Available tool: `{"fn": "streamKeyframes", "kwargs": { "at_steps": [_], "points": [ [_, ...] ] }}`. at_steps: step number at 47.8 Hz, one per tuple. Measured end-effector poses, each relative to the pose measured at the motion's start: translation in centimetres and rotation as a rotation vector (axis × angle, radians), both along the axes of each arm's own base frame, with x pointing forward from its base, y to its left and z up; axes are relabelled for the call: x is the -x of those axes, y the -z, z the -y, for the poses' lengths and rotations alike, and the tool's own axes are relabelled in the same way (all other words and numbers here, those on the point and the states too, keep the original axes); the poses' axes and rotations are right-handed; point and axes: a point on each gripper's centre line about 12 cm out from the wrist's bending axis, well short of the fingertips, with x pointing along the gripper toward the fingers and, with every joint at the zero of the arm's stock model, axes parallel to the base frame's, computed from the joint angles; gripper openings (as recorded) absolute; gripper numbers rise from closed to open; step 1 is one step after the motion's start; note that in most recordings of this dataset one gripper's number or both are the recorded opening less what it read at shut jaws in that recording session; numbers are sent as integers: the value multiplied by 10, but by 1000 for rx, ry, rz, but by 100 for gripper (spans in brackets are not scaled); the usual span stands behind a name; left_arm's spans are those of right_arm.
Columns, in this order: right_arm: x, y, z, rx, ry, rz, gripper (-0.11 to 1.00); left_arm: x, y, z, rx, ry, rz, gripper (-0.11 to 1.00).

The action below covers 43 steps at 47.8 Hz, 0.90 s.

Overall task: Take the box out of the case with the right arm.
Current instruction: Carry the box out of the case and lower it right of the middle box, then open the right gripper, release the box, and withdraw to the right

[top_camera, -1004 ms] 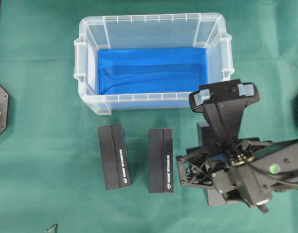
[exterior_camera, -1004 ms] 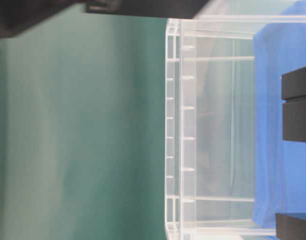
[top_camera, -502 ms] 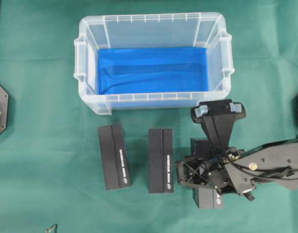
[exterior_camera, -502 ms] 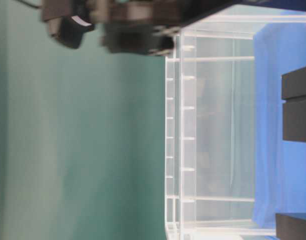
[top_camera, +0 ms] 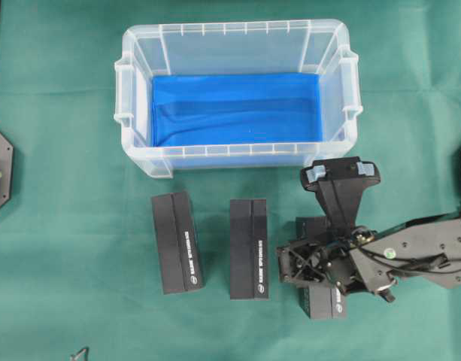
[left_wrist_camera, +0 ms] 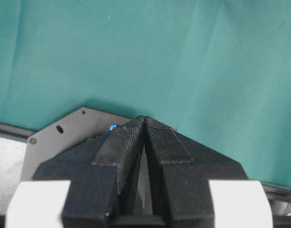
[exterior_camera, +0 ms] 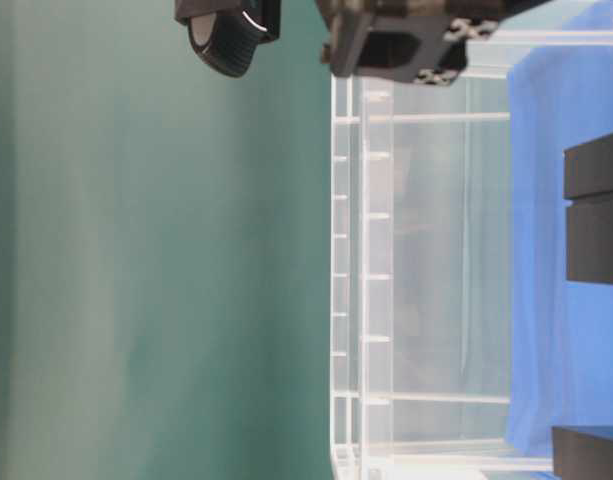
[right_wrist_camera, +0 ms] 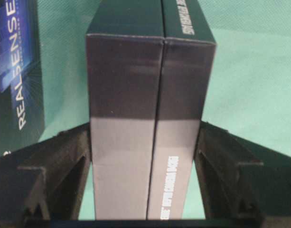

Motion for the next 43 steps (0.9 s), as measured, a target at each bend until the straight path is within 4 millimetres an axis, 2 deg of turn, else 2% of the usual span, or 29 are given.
{"fn": "streamKeyframes", "kwargs": {
  "at_steps": [9,15,17,25,33,37,43],
  "points": [
    [0,-1,1,0,-5,1,67,0,0,0,-1,0,0,3],
    [0,-1,1,2,-7,-2,92,0,0,0,-1,1,0,3],
    [2,-1,1,6,-6,-12,95,0,0,0,-1,0,2,3],
    [4,-3,3,24,-5,-37,89,0,0,0,-2,2,-1,3],
    [3,-9,4,23,-4,-26,89,0,0,0,-1,1,-2,3],
    [3,-20,4,18,-1,-13,89,0,0,0,-2,1,0,3],
    [2,-48,11,36,8,8,89,0,0,0,-2,2,-1,3]
  ]
}}
